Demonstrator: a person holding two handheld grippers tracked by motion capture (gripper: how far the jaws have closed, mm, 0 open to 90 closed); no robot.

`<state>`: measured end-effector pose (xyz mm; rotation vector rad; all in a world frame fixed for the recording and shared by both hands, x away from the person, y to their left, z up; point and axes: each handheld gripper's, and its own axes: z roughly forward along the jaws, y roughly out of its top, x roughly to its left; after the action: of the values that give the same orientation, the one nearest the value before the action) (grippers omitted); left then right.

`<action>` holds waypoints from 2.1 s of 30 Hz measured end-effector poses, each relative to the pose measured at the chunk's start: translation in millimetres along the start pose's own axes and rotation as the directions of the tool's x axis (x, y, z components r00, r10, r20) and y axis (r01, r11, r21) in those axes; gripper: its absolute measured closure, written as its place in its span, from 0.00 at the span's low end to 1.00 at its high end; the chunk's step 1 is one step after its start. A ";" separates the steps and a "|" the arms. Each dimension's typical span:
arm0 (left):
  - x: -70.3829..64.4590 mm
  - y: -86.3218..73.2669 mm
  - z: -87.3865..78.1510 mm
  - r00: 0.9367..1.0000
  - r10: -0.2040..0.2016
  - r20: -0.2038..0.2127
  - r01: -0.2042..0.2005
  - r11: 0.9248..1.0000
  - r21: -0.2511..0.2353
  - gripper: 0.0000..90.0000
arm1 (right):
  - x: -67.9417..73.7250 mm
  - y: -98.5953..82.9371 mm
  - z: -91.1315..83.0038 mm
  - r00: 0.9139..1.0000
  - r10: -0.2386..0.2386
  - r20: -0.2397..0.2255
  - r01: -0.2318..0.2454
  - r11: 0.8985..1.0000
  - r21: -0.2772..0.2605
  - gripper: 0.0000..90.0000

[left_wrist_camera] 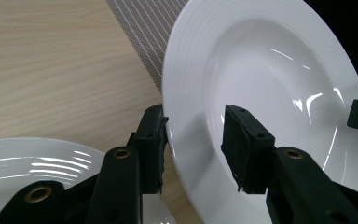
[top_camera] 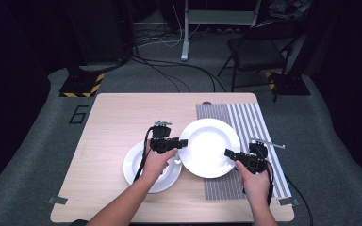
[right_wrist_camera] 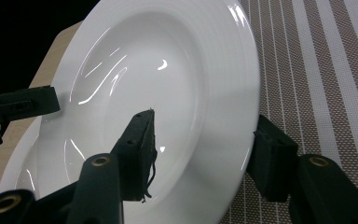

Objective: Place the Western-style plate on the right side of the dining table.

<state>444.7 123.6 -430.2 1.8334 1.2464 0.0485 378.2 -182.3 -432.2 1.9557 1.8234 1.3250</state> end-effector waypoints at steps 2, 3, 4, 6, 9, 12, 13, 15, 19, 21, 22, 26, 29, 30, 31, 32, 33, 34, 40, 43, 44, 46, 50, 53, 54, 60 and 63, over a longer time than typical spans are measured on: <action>-1.8 0.3 2.9 1.000 0.001 0.007 -0.001 1.000 0.003 0.67 | -2.5 -0.9 -1.8 1.000 0.001 0.004 -0.001 1.000 -0.003 0.52; -2.7 0.2 4.0 1.000 -0.001 0.011 0.001 1.000 0.002 0.67 | -4.4 -1.5 -3.3 1.000 0.005 0.006 -0.005 1.000 -0.006 0.52; -3.4 0.4 5.2 1.000 0.004 0.012 -0.004 1.000 0.004 0.67 | -4.9 -1.9 -4.1 1.000 0.010 0.008 -0.010 1.000 -0.007 0.52; -5.6 0.3 7.8 1.000 0.004 0.017 -0.004 1.000 0.007 0.67 | -7.1 -2.6 -5.8 1.000 0.008 0.011 -0.008 1.000 -0.010 0.52; -7.6 0.5 11.0 1.000 0.012 0.026 -0.012 1.000 0.014 0.67 | -10.2 -3.8 -9.7 1.000 0.020 0.020 -0.019 1.000 -0.016 0.52; -9.9 0.8 14.2 0.999 0.025 0.031 -0.025 1.000 0.019 0.67 | -12.7 -5.0 -12.6 0.999 0.024 0.026 -0.024 0.999 -0.022 0.52; -11.7 0.5 15.4 0.999 0.017 0.036 -0.018 1.000 0.021 0.67 | -13.4 -5.5 -13.8 0.999 0.028 0.026 -0.027 0.999 -0.024 0.52; -13.2 0.7 17.4 0.999 0.019 0.041 -0.020 1.000 0.023 0.67 | -15.1 -6.7 -16.4 0.999 0.035 0.029 -0.035 0.999 -0.026 0.52; -17.7 1.1 21.9 0.999 0.013 0.053 -0.015 1.000 0.023 0.67 | -18.9 -8.8 -20.3 0.998 0.042 0.039 -0.041 0.999 -0.034 0.52; -19.1 1.5 23.5 0.998 0.022 0.057 -0.024 0.999 0.022 0.67 | -20.5 -9.7 -22.2 0.998 0.046 0.046 -0.045 0.998 -0.037 0.52; -20.2 1.8 23.9 0.998 0.027 0.060 -0.029 0.999 0.029 0.67 | -21.2 -9.9 -23.0 0.998 0.047 0.048 -0.045 0.998 -0.036 0.52; -23.8 2.5 25.5 0.997 0.031 0.069 -0.032 0.999 0.025 0.67 | -23.9 -11.2 -26.4 0.997 0.052 0.055 -0.050 0.998 -0.043 0.52; -25.9 3.0 26.6 0.997 0.038 0.072 -0.040 0.999 0.028 0.67 | -26.0 -12.7 -29.1 0.997 0.056 0.058 -0.053 0.998 -0.045 0.52; -27.1 3.2 27.2 0.996 0.039 0.075 -0.041 0.999 0.028 0.67 | -26.5 -13.3 -29.7 0.997 0.054 0.055 -0.051 0.997 -0.049 0.52; -27.9 3.3 27.7 0.996 0.041 0.074 -0.043 0.999 0.029 0.67 | -26.7 -14.0 -30.8 0.996 0.059 0.061 -0.056 0.997 -0.048 0.52; -28.9 3.6 28.3 0.996 0.043 0.079 -0.046 0.998 0.032 0.67 | -27.4 -14.6 -31.5 0.996 0.060 0.065 -0.057 0.997 -0.050 0.52; -29.4 3.8 28.9 0.996 0.047 0.080 -0.050 0.998 0.031 0.67 | -27.9 -15.3 -32.8 0.996 0.067 0.061 -0.064 0.997 -0.050 0.52; -30.4 3.8 29.6 0.996 0.045 0.082 -0.048 0.998 0.032 0.67 | -28.6 -15.7 -33.4 0.996 0.066 0.066 -0.063 0.997 -0.052 0.52; -35.2 4.7 33.9 0.994 0.054 0.095 -0.058 0.998 0.039 0.67 | -33.0 -17.8 -38.5 0.995 0.075 0.073 -0.070 0.996 -0.062 0.52; -37.1 5.0 36.6 0.993 0.057 0.100 -0.061 0.997 0.039 0.67 | -35.2 -18.8 -40.6 0.994 0.078 0.076 -0.073 0.995 -0.066 0.52; -38.1 5.0 37.2 0.993 0.053 0.102 -0.058 0.997 0.042 0.67 | -35.6 -19.2 -41.5 0.993 0.088 0.075 -0.083 0.994 -0.067 0.52; -39.0 5.2 38.6 0.993 0.060 0.104 -0.064 0.997 0.041 0.67 | -37.3 -19.8 -42.7 0.993 0.087 0.080 -0.081 0.994 -0.068 0.52; -41.7 5.8 40.9 0.992 0.058 0.109 -0.063 0.997 0.043 0.67 | -40.0 -20.6 -44.8 0.992 0.094 0.080 -0.088 0.993 -0.074 0.52; -42.6 6.9 41.9 0.992 0.065 0.112 -0.070 0.996 0.046 0.67 | -41.0 -20.3 -45.8 0.992 0.097 0.082 -0.091 0.993 -0.075 0.52; -43.0 7.4 42.4 0.992 0.064 0.111 -0.070 0.997 0.045 0.67 | -41.2 -19.8 -45.8 0.992 0.099 0.084 -0.092 0.993 -0.076 0.52; -41.7 11.0 44.5 0.993 0.051 0.107 -0.055 0.998 0.040 0.68 | -40.8 -14.8 -45.5 0.993 0.089 0.083 -0.082 0.994 -0.078 0.52; -41.6 12.8 46.7 0.993 0.049 0.104 -0.053 0.998 0.039 0.68 | -40.9 -11.4 -45.3 0.993 0.088 0.084 -0.081 0.994 -0.080 0.52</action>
<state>455.8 60.8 -432.1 1.8795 1.1367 -0.0440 344.8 -234.7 -432.3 2.0377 1.6435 1.2900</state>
